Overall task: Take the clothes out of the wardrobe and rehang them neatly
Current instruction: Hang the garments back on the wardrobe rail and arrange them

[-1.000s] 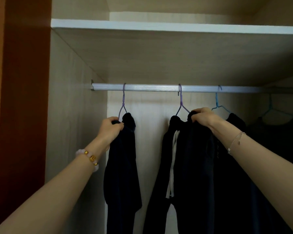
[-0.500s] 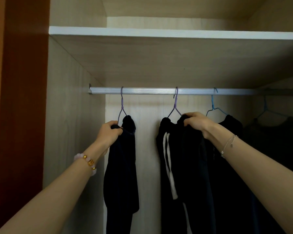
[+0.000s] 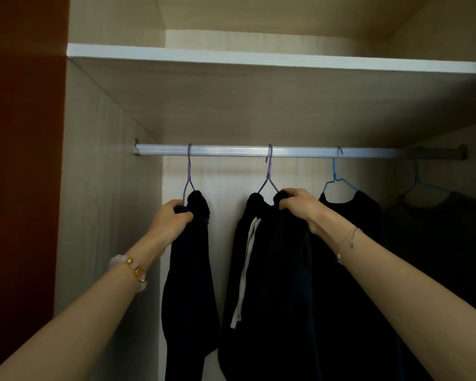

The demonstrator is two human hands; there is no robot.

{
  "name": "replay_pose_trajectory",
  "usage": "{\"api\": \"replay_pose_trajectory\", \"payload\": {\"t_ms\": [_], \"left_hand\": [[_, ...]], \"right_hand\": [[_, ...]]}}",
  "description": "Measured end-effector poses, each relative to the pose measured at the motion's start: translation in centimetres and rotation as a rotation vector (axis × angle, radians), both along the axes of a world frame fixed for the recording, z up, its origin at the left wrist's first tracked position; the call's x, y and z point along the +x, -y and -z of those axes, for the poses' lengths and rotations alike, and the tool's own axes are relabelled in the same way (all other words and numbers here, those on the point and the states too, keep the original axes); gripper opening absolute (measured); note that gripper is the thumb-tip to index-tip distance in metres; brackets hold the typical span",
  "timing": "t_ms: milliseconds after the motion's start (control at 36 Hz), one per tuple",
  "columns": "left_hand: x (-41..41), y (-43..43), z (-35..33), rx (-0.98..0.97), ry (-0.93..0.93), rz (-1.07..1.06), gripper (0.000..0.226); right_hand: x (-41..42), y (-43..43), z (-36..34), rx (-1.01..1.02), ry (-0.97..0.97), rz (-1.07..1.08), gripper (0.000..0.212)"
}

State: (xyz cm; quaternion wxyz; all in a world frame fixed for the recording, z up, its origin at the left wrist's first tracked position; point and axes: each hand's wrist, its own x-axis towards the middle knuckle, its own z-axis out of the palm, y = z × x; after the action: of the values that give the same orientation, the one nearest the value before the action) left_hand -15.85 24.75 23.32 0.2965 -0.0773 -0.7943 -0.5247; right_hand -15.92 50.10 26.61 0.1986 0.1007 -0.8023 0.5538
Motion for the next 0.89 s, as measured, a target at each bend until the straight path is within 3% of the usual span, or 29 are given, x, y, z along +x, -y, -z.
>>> {"api": "replay_pose_trajectory", "payload": {"t_ms": [167,250,528,694,778,889], "left_hand": [[0.1,-0.1,0.0,0.003,-0.003,-0.008,0.05],[0.2,0.0,0.0,-0.003,-0.01,-0.022,0.047],[2.1,-0.4,0.5,-0.138,-0.061,-0.151,0.048],[6.1,-1.9,2.3,-0.257,-0.305,-0.279,0.064],[8.6,-3.6,4.8,-0.199,-0.465,-0.233,0.055],[11.0,-7.3,10.5,-0.226,-0.49,-0.085,0.038]], "right_hand": [[0.4,-0.6,0.4,-0.011,-0.01,-0.021,0.035],[0.3,-1.3,0.6,-0.001,-0.009,-0.027,0.042],[2.4,-2.7,1.8,0.218,-0.108,0.072,0.041],[4.8,-4.6,4.3,0.182,-0.217,0.167,0.056],[8.0,-5.3,7.5,0.106,-0.329,0.193,0.045],[12.8,-6.3,13.8,0.207,-0.353,0.206,0.036]]}}
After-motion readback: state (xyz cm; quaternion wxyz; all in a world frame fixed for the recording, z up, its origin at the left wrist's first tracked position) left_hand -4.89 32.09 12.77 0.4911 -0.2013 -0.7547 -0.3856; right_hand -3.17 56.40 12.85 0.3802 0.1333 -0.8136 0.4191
